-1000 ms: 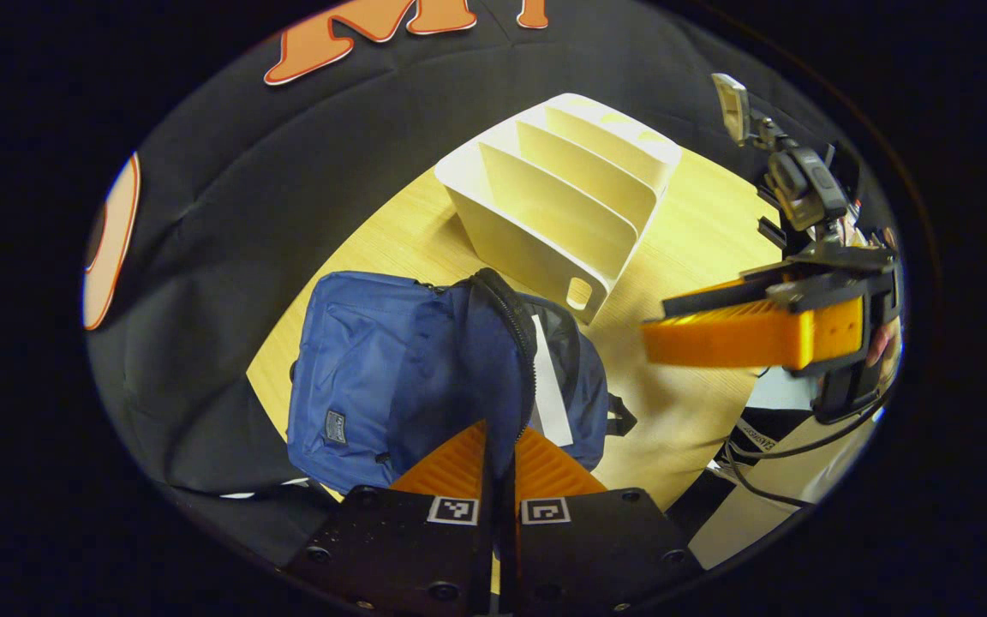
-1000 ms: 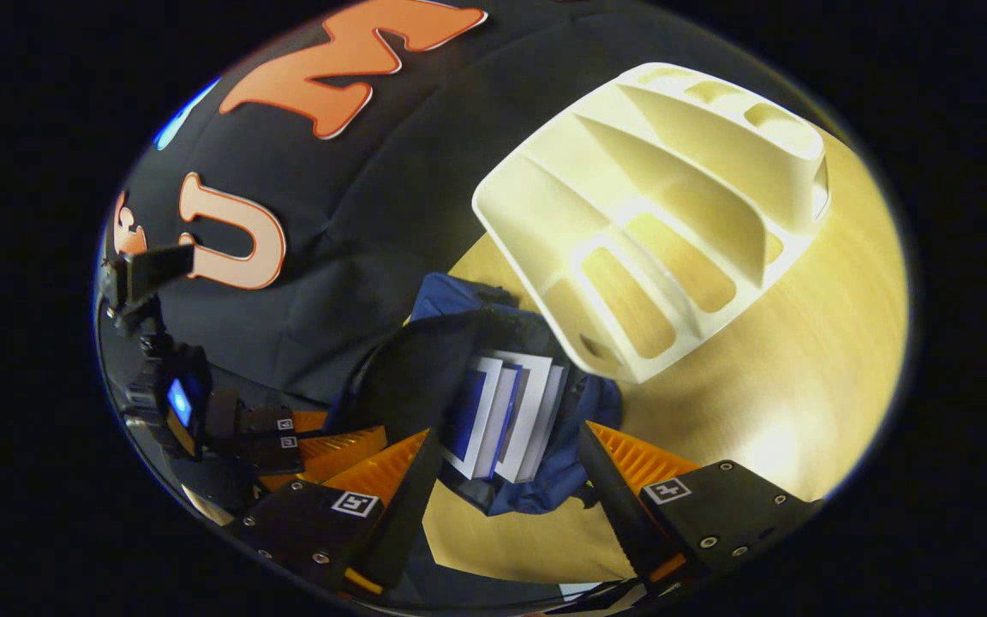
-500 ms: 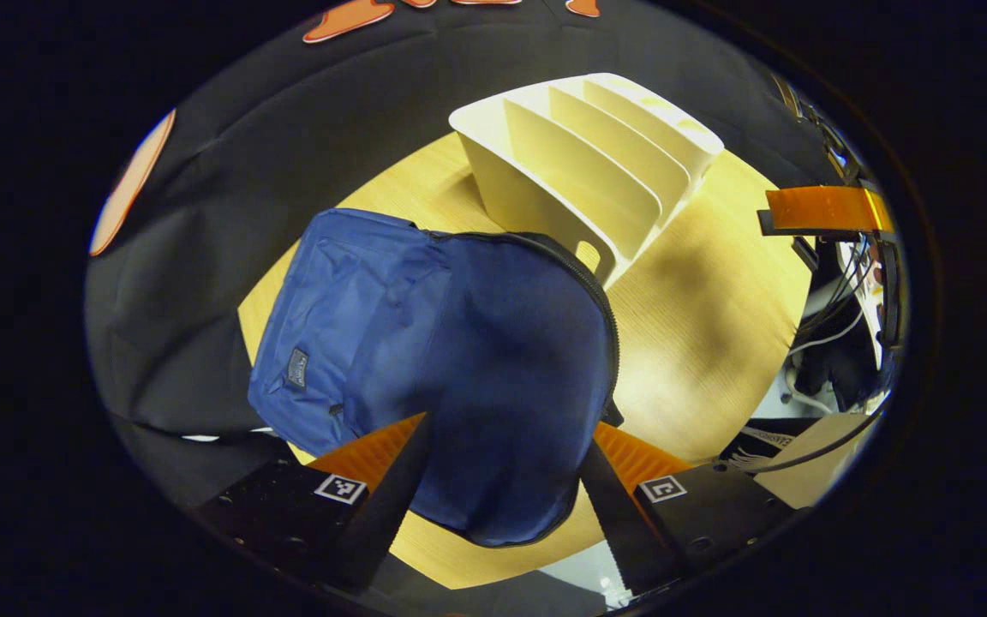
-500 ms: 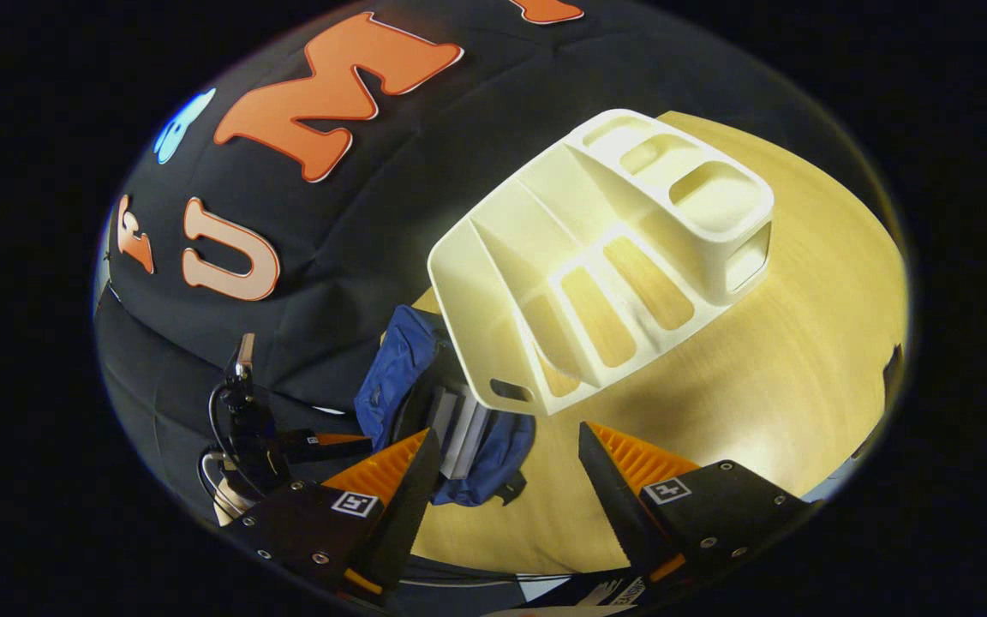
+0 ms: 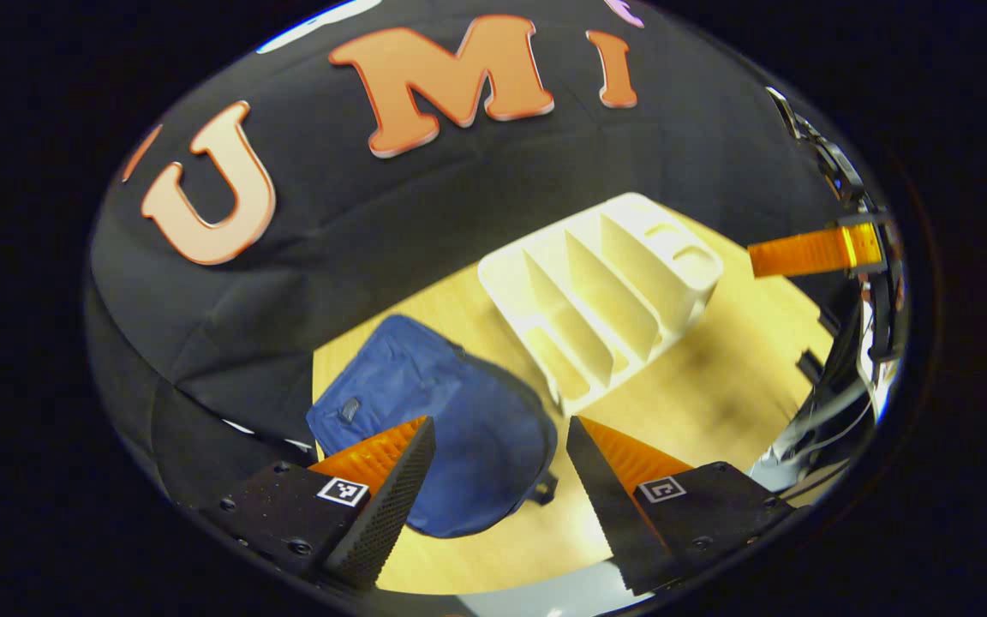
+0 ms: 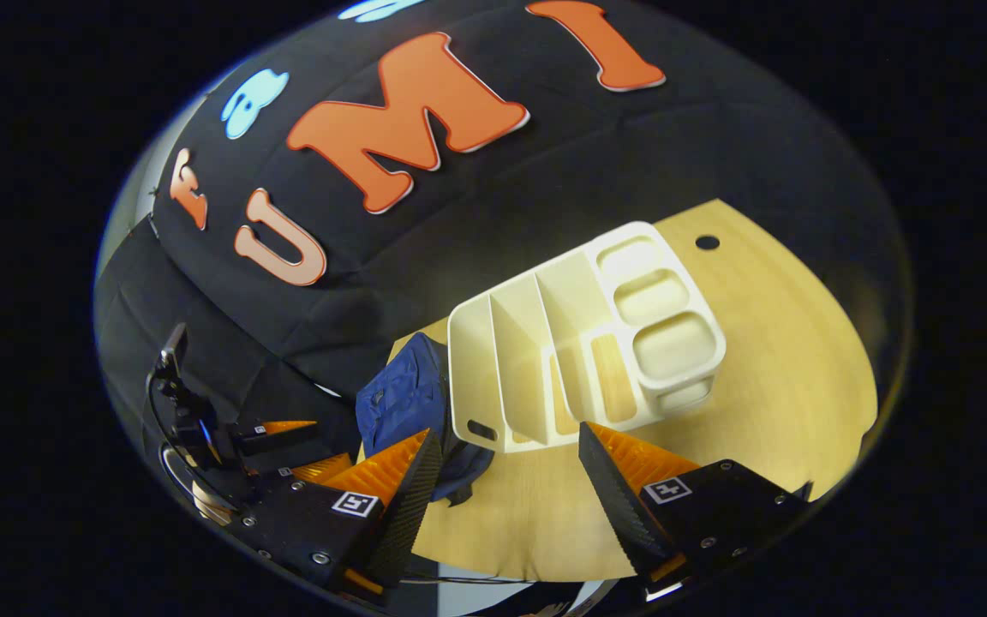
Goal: Open the schoolbag, grab two books from the bookshelf and put them into the schoolbag.
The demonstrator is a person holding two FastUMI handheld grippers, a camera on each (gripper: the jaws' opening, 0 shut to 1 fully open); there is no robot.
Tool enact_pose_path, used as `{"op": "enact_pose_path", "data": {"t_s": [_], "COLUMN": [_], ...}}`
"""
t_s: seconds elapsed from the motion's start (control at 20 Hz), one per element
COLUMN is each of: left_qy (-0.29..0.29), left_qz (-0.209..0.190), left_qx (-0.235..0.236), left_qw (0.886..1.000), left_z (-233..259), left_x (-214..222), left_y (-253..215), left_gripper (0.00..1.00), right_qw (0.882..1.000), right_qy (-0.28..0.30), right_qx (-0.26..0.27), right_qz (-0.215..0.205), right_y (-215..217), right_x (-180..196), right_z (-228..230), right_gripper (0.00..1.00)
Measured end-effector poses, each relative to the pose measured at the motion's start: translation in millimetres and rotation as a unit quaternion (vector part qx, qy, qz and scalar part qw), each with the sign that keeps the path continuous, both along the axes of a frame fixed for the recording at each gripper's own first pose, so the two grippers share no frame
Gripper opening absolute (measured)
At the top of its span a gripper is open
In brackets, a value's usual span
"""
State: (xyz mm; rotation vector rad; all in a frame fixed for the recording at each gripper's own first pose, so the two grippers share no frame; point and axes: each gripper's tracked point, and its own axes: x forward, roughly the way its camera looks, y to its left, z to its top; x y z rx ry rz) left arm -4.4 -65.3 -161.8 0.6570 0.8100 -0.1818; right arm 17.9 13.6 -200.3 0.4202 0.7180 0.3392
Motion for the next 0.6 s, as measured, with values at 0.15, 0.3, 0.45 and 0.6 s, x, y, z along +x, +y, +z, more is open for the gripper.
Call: {"op": "enact_pose_path", "data": {"t_s": [0.15,0.3,0.45,0.6], "left_qy": [-0.073,-0.137,-0.187,-0.24], "left_qz": [-0.004,-0.026,-0.016,-0.005], "left_qx": [-0.054,-0.1,-0.14,-0.143], "left_qw": [0.996,0.985,0.972,0.96], "left_z": [16.4,21.7,29.0,44.6], "left_x": [-9.0,-11.9,-7.2,2.9], "left_y": [-52.8,-83.4,-89.5,-86.3], "left_gripper": [1.0,0.98,0.98,0.97], "right_qw": [0.996,0.987,0.972,0.961], "right_qy": [-0.083,-0.144,-0.187,-0.206], "right_qx": [-0.019,-0.048,-0.106,-0.149], "right_qz": [-0.02,-0.053,-0.091,-0.113], "right_y": [-18.8,-36.1,-60.1,-79.1], "right_x": [3.8,6.5,8.2,3.4], "right_z": [44.3,69.6,73.2,65.1], "right_gripper": [0.96,0.96,0.96,0.96]}}
